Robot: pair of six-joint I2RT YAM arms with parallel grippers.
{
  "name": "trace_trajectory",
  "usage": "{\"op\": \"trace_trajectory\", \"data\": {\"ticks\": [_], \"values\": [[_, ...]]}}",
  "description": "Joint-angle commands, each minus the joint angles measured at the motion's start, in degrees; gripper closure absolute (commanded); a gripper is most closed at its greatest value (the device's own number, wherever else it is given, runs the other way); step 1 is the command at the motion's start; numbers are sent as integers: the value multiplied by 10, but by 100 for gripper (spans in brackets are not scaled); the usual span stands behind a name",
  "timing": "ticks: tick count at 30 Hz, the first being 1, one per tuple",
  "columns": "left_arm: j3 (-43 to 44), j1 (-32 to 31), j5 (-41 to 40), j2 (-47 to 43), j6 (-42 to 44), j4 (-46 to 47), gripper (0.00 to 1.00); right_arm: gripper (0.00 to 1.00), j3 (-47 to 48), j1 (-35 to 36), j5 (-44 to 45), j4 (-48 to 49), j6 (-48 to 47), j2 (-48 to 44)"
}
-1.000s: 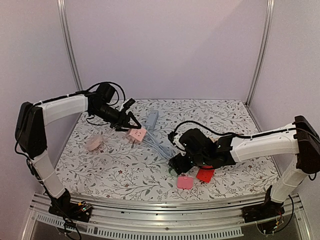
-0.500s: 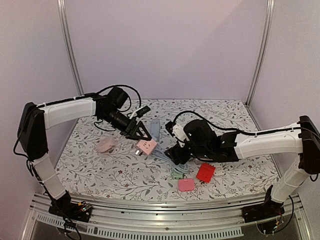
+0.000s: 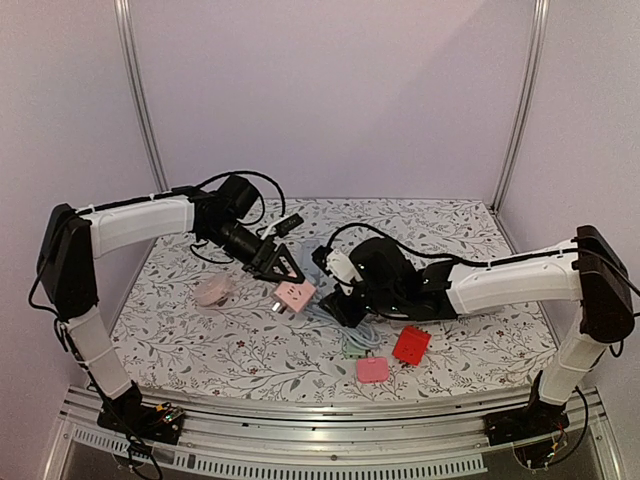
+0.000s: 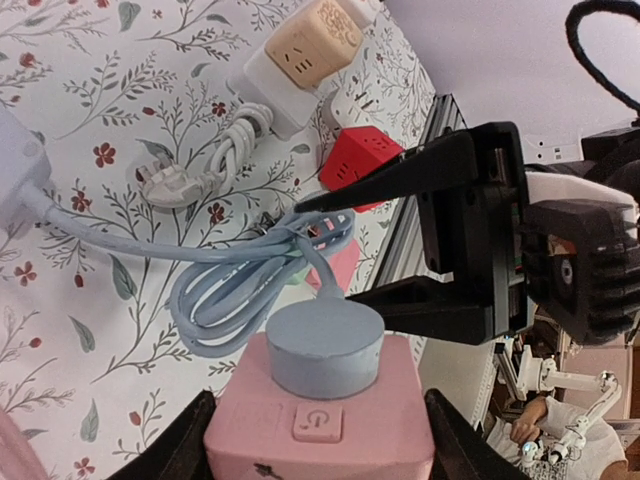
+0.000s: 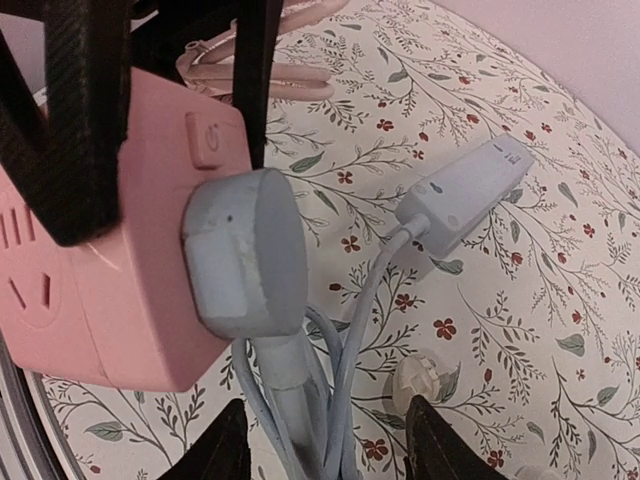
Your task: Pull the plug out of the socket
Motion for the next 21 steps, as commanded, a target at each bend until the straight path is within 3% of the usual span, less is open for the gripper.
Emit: {"op": "trace_trajectory", "data": {"ticks": [1, 7, 11, 13, 15, 17, 21], "values": [[27, -10, 46, 4, 10, 12, 79, 56, 30, 1, -9, 6, -9, 24], [31, -10, 43, 8, 13, 6, 79, 81, 41, 5, -7, 6, -9, 37], [32, -10, 33, 8, 12, 6, 73, 100, 37, 6, 1, 21, -7, 30], [32, -10, 22, 9, 11, 6, 65, 100, 33, 6, 6, 24, -2, 27], [31, -10, 1, 7, 10, 5, 47, 100, 30, 7, 17, 26, 5, 24], [30, -10, -25, 3, 9, 6, 35, 100, 28, 8, 28, 29, 14, 20], [14, -6, -112, -25, -12, 35, 24, 100, 26, 7, 47, 29, 34, 18]]}}
